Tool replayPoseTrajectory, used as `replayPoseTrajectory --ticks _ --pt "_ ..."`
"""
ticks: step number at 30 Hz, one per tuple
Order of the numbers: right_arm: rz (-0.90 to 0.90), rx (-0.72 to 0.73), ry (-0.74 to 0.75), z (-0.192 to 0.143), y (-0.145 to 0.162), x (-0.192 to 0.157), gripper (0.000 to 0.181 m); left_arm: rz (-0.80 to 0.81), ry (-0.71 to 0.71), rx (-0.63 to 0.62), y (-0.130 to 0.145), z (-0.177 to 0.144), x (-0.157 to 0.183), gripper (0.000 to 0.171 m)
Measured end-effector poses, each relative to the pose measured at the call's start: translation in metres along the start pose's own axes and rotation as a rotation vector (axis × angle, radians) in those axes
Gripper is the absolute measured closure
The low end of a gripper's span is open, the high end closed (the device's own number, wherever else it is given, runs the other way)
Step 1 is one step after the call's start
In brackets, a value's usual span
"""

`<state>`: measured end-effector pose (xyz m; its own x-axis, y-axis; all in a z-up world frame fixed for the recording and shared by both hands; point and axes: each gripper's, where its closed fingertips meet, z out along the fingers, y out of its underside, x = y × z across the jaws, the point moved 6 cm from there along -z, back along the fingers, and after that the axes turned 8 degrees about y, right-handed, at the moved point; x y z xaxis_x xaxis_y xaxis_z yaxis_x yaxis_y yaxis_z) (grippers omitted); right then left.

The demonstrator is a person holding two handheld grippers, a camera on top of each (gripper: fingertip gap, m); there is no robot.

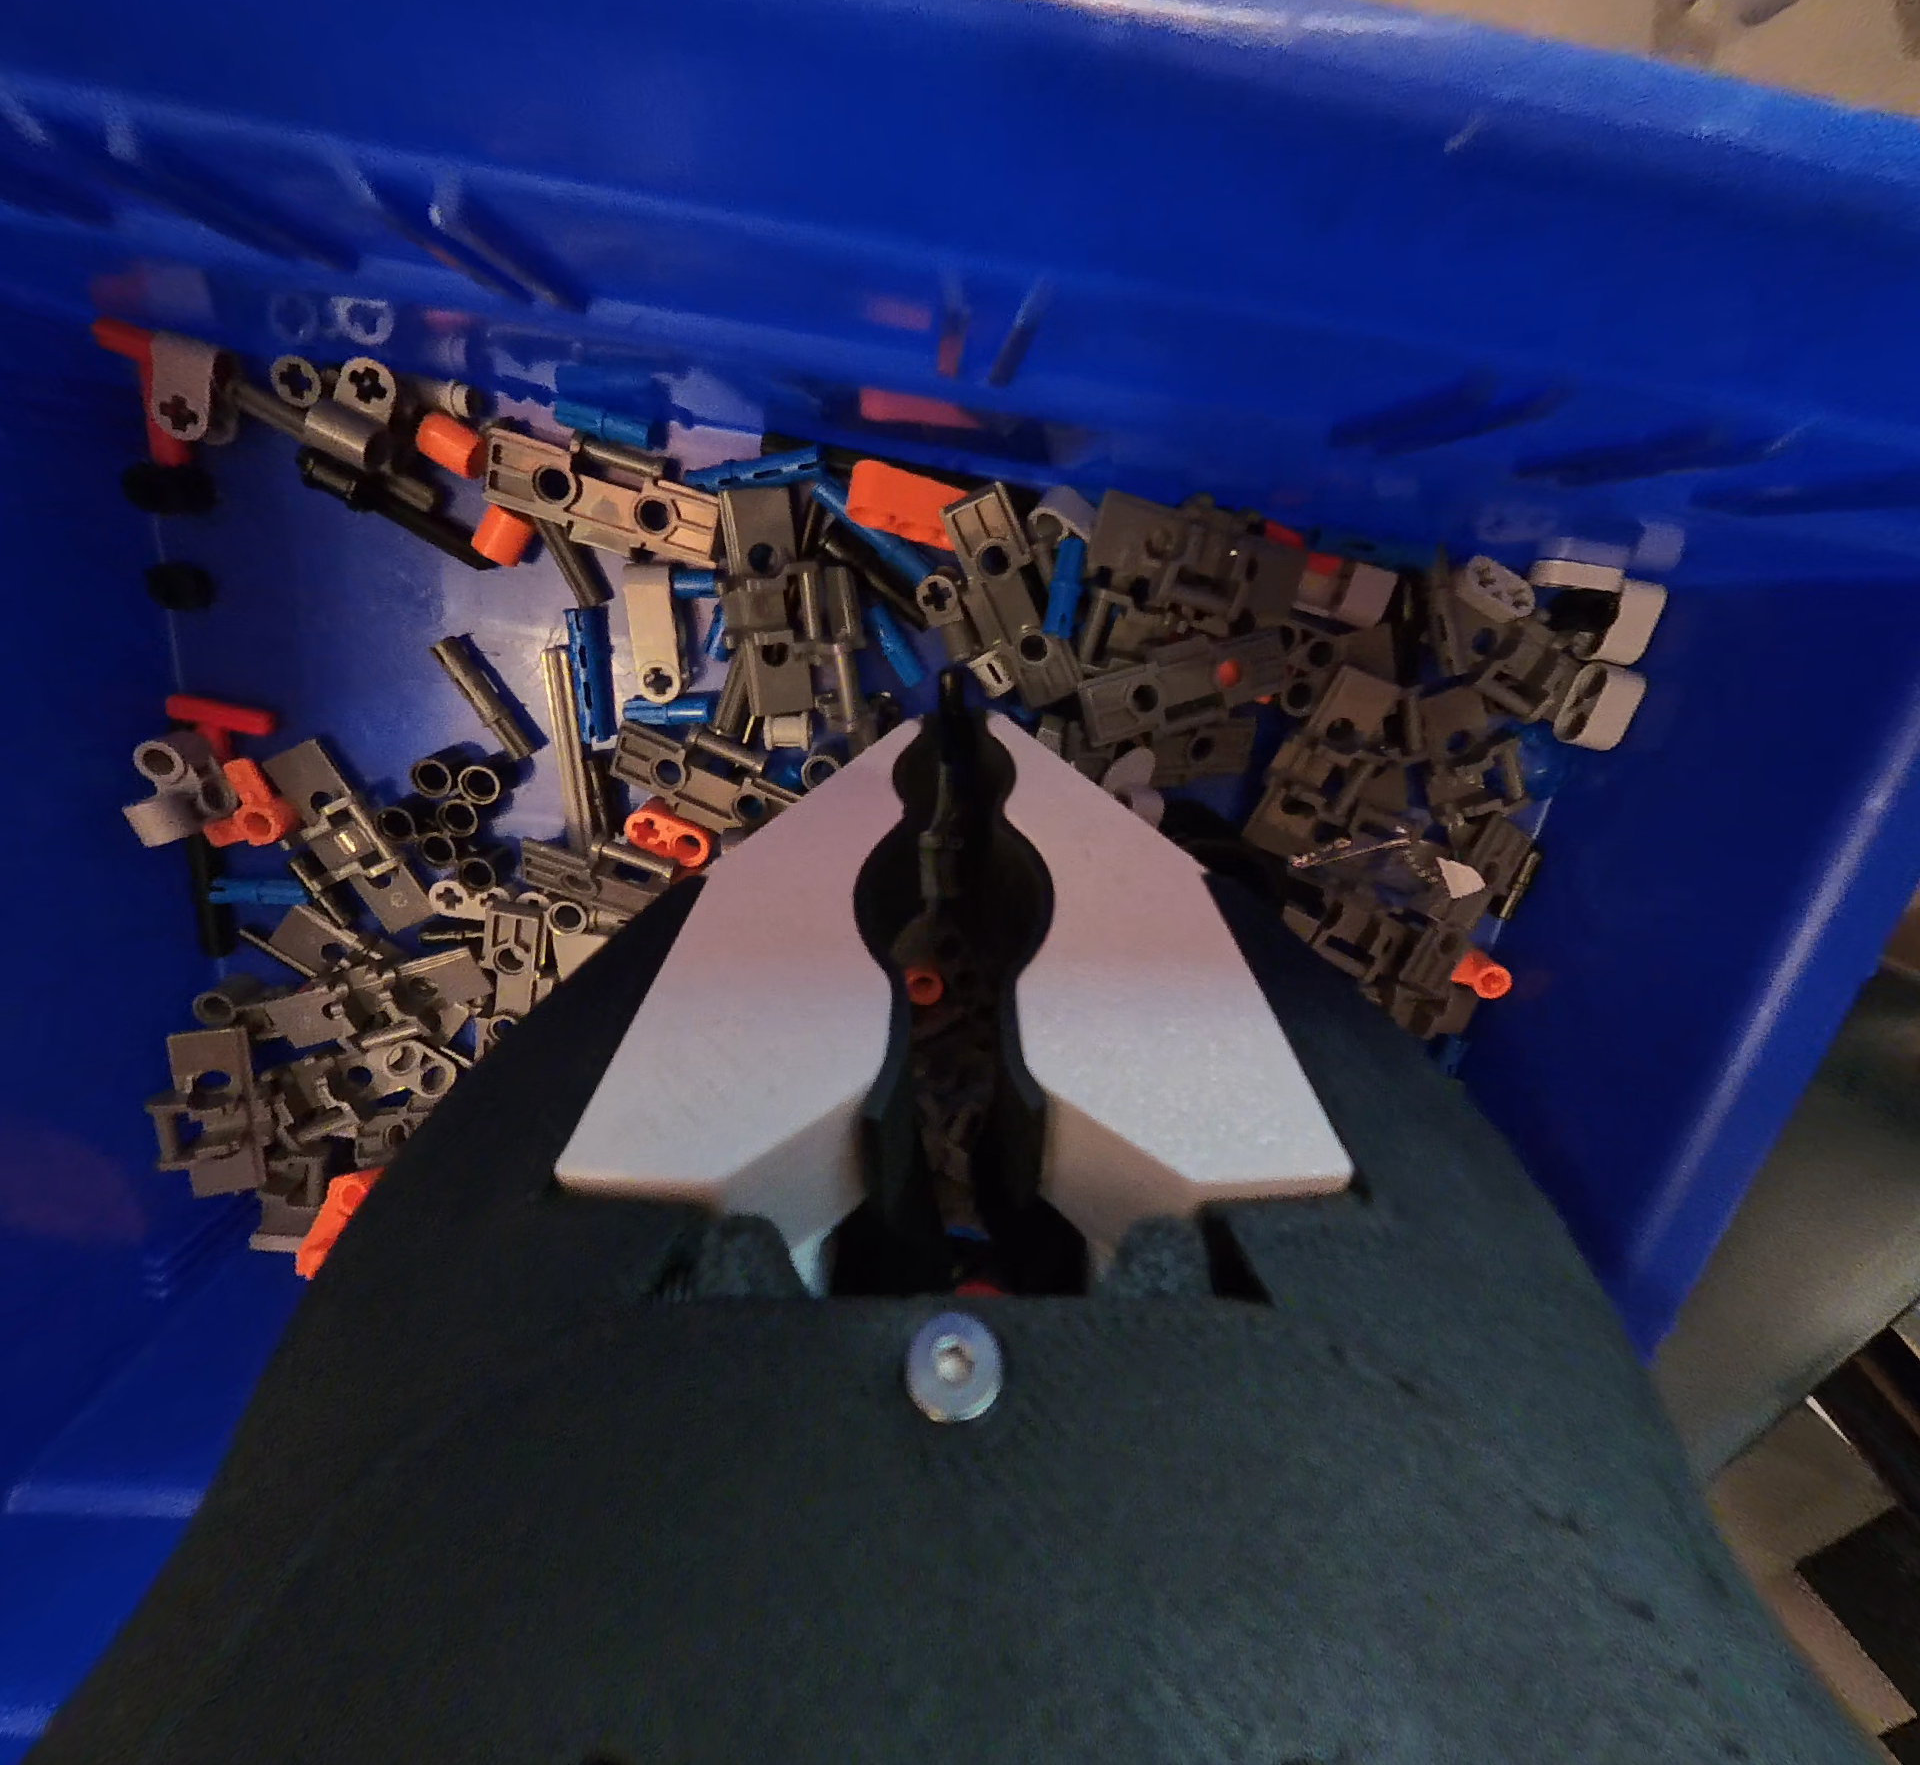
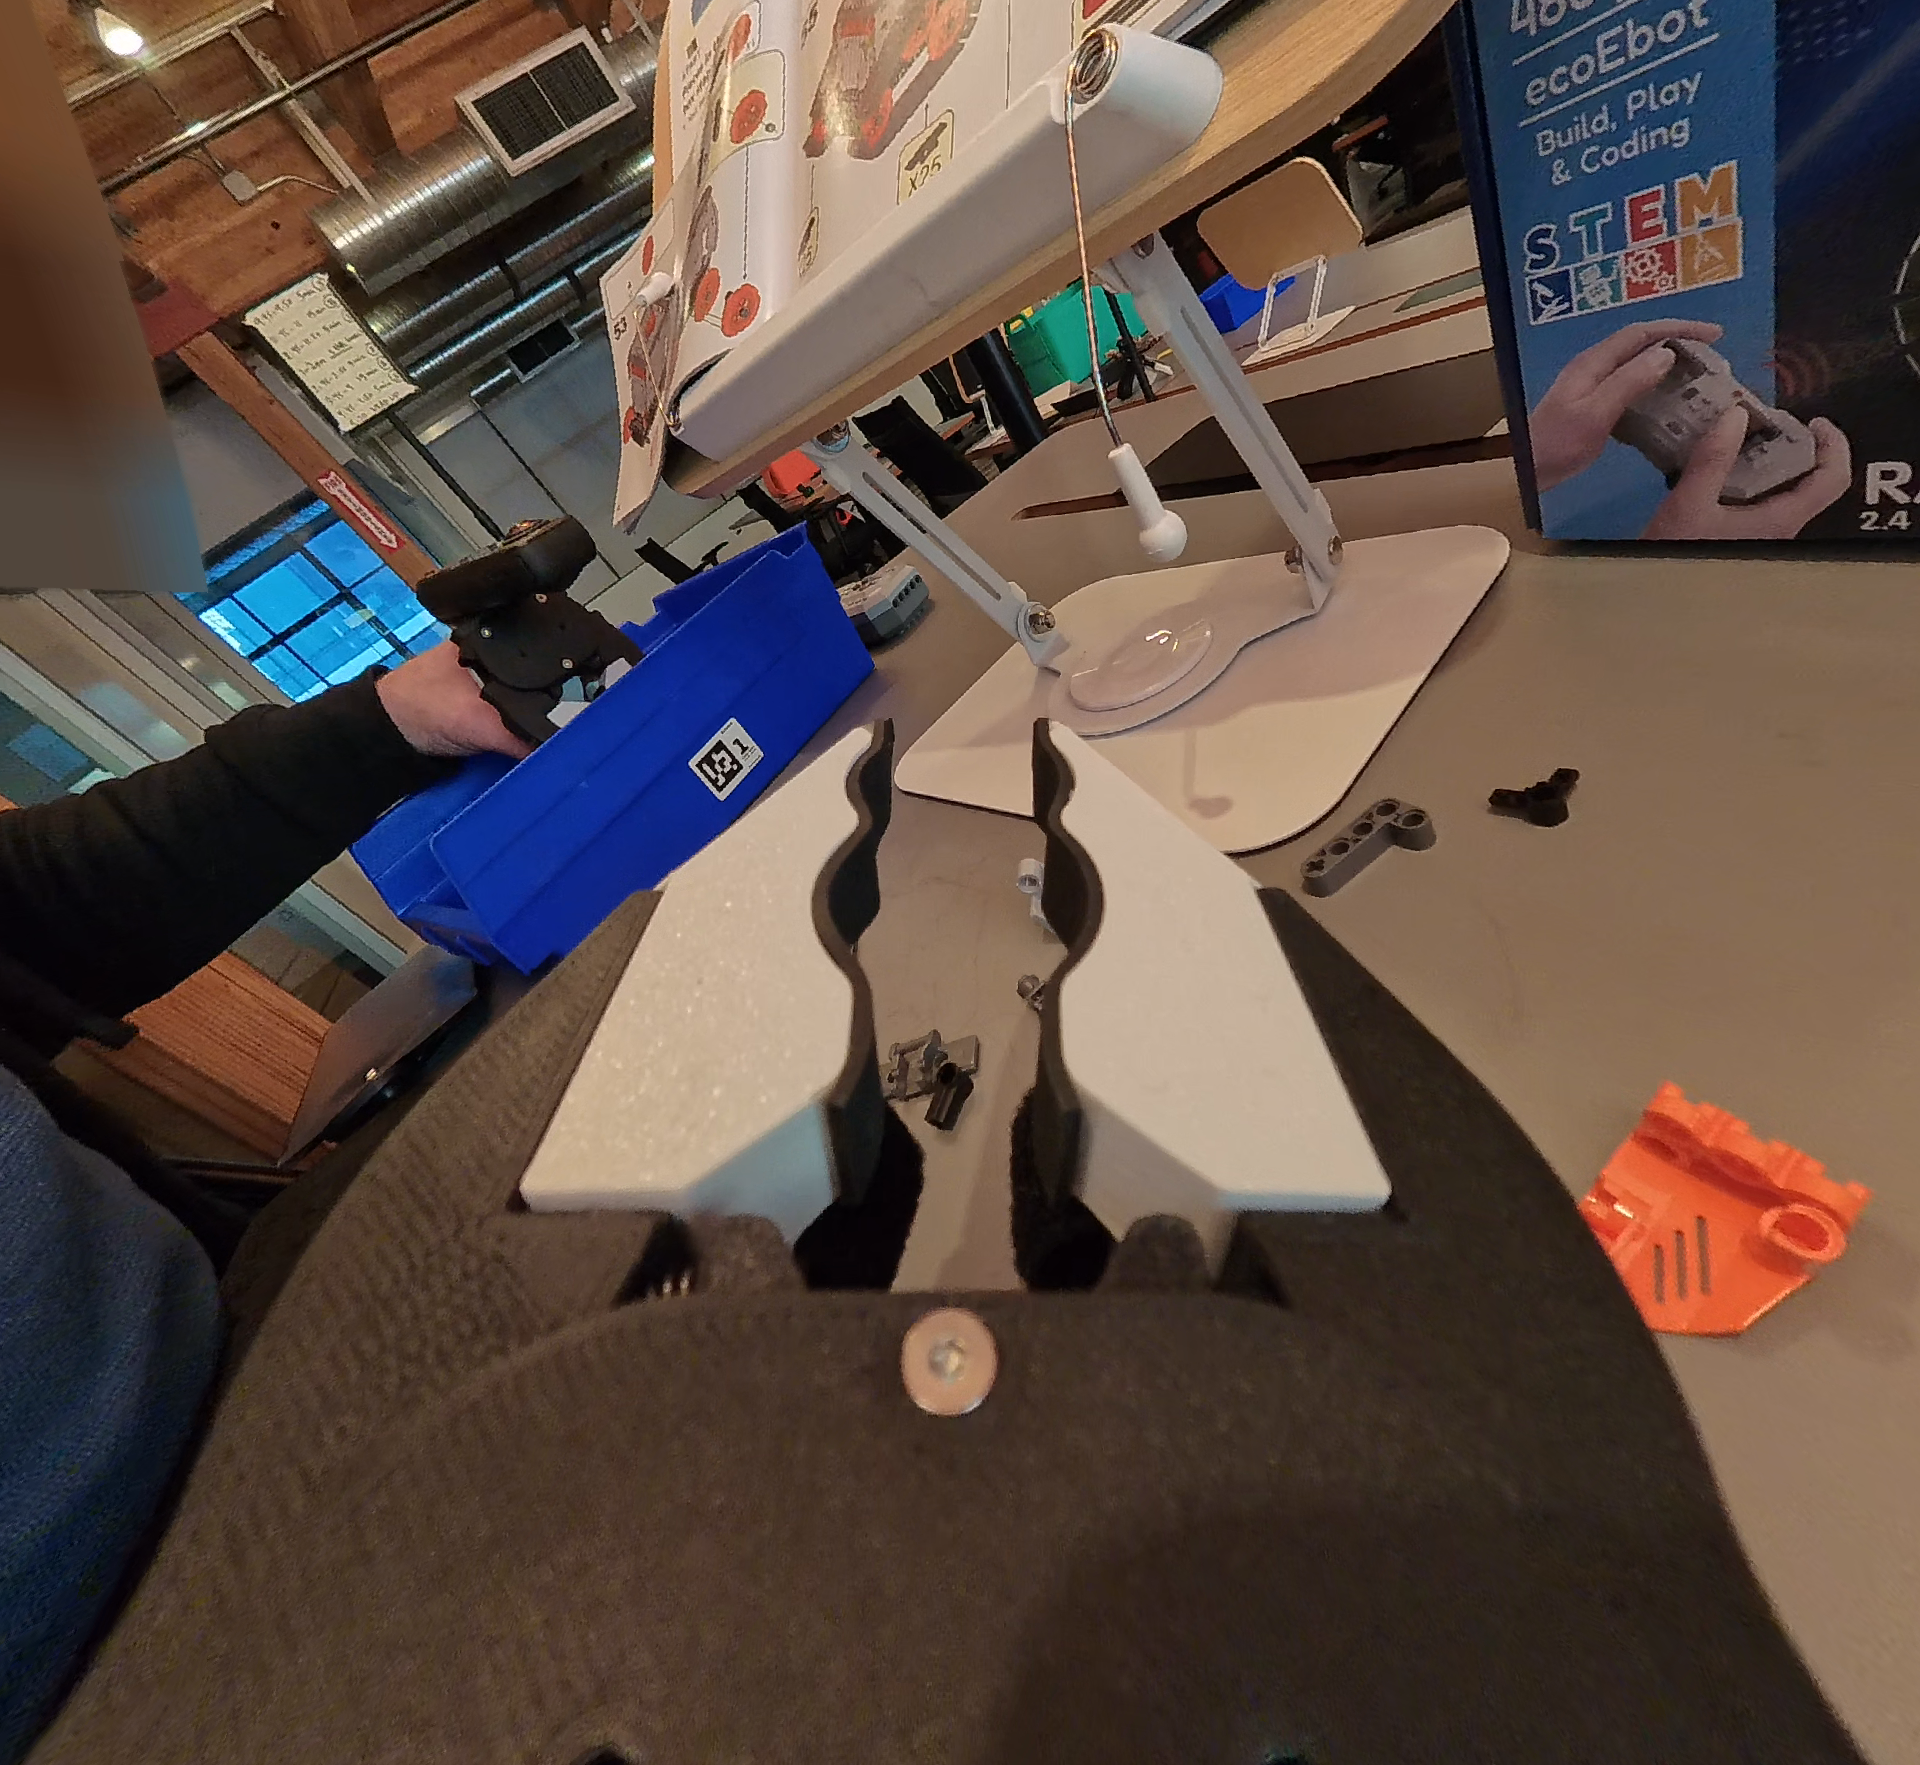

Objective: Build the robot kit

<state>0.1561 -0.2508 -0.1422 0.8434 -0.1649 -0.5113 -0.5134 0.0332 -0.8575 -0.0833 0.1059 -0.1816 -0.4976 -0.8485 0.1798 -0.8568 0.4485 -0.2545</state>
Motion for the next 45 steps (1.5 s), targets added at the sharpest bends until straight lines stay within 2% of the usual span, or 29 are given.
replayPoseTrajectory --ticks 6,12,17,19,21,24,26,28,31,33,36,41,45 --pt "0.000 0.003 -0.001 0.000 0.000 0.000 0.157 0.076 -0.093 0.006 -0.002 -0.003 0.000 0.167" --pt "0.000 0.004 -0.002 0.000 0.000 0.000 0.157 0.255 -0.330 0.116 -0.017 -0.042 0.014 0.167" --pt "0.001 0.005 -0.003 0.000 -0.001 0.000 0.156 0.408 -0.508 0.134 -0.033 -0.073 0.041 0.168" --pt "0.000 0.006 -0.003 -0.001 -0.001 0.000 0.157 0.438 -0.522 0.156 -0.043 -0.083 0.055 0.167" --pt "0.000 0.007 -0.004 -0.001 -0.001 0.000 0.157 0.460 -0.519 0.230 -0.058 -0.098 0.073 0.168" --pt "-0.001 0.007 -0.003 -0.001 -0.001 0.000 0.156 0.476 -0.391 0.390 -0.090 -0.114 0.119 0.167" --pt "-0.002 0.007 -0.003 -0.001 -0.001 0.000 0.156 0.479 -0.254 0.472 -0.116 -0.105 0.157 0.168" --pt "-0.002 0.007 -0.003 -0.001 -0.001 0.000 0.156 0.465 -0.186 0.496 -0.139 -0.079 0.188 0.168" --pt "-0.003 0.004 -0.003 0.000 0.000 0.000 0.156 0.441 -0.091 0.428 -0.160 -0.025 0.218 0.168" --pt "-0.003 0.009 -0.005 -0.001 -0.001 -0.001 0.156 0.439 -0.050 0.320 -0.160 0.016 0.223 0.168" --pt "-0.001 0.015 -0.008 -0.002 -0.001 -0.001 0.156 0.401 0.015 0.233 -0.155 0.055 0.224 0.168" --pt "0.001 0.015 -0.013 -0.002 -0.001 -0.001 0.156 0.339 0.034 0.187 -0.151 0.077 0.221 0.163" --pt "0.002 0.014 -0.014 -0.002 -0.001 -0.001 0.156 0.319 0.028 0.219 -0.152 0.073 0.221 0.152"
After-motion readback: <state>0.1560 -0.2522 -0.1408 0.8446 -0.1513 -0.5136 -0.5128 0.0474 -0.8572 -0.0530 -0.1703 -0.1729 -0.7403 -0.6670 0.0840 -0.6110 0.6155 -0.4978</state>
